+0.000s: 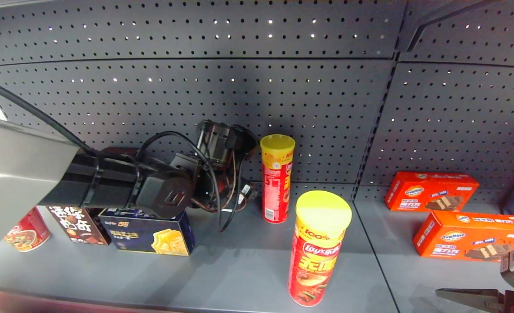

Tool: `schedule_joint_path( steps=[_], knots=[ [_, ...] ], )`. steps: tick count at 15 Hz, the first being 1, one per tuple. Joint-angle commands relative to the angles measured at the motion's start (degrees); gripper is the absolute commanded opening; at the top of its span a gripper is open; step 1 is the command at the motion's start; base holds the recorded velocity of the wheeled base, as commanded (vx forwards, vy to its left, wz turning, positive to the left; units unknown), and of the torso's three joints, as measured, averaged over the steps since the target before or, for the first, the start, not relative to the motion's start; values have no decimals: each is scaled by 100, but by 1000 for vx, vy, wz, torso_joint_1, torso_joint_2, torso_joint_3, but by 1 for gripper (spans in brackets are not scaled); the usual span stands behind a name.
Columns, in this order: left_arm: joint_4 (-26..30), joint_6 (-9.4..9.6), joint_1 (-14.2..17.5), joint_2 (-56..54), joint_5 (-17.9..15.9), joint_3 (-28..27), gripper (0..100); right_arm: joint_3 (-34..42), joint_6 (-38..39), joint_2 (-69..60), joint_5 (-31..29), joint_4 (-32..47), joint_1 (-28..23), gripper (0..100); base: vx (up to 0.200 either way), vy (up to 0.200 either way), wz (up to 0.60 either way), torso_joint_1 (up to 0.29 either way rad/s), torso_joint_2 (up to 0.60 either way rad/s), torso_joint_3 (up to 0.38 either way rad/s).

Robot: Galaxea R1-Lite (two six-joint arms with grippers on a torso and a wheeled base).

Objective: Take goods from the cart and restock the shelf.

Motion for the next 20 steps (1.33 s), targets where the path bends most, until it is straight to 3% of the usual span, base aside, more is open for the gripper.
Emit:
schedule_joint_path(
  steps=[1,7,10,20],
  knots=[
    [-17,-5,-1,166,-13,-99,100,7,-6,89,2,-30,1,100,0,0,0,0,0,0],
    [-280,-5,-63,562,-65,-486,100,-19,-6,168,2,-74,10,100,0,0,0,0,0,0],
    [-430,-5,-247,641,-74,-486,100,-19,-6,168,2,-74,10,100,0,0,0,0,0,0],
    [-395,4,-353,659,-118,-521,100,-28,-15,168,2,-74,19,100,0,0,0,0,0,0]
  ],
)
